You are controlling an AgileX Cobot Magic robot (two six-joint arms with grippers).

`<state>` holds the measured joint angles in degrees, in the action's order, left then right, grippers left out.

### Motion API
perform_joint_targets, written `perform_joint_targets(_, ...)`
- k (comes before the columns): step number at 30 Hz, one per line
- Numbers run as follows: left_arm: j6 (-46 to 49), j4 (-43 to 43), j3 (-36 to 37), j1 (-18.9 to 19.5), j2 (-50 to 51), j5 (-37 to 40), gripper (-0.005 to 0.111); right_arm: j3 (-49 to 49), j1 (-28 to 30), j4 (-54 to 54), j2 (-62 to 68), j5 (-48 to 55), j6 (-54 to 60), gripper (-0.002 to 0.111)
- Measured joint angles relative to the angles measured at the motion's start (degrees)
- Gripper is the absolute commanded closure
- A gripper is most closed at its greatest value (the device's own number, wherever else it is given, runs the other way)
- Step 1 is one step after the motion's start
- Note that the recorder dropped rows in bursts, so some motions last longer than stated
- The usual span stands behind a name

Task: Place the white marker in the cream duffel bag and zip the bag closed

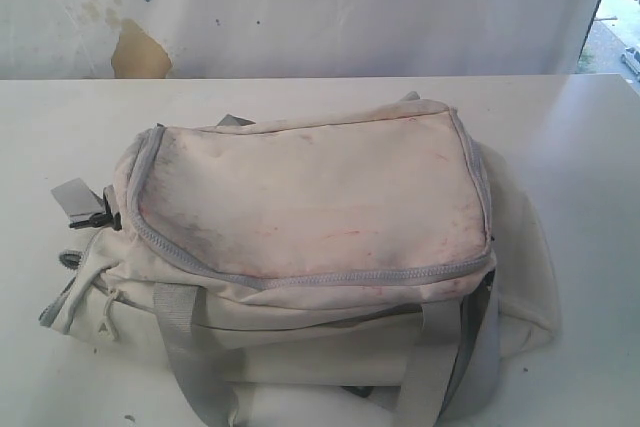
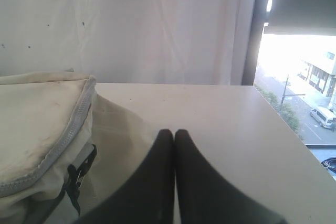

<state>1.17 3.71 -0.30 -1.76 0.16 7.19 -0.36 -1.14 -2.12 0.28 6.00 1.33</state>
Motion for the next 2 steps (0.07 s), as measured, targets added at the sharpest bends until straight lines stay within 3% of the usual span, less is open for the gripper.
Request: perform_joint_targets(2, 0.00, 0.00, 0.00, 0.00, 0.00, 0.00, 0.107, 0.00, 0.00, 0.00, 0.00, 0.00, 0.00, 0.108)
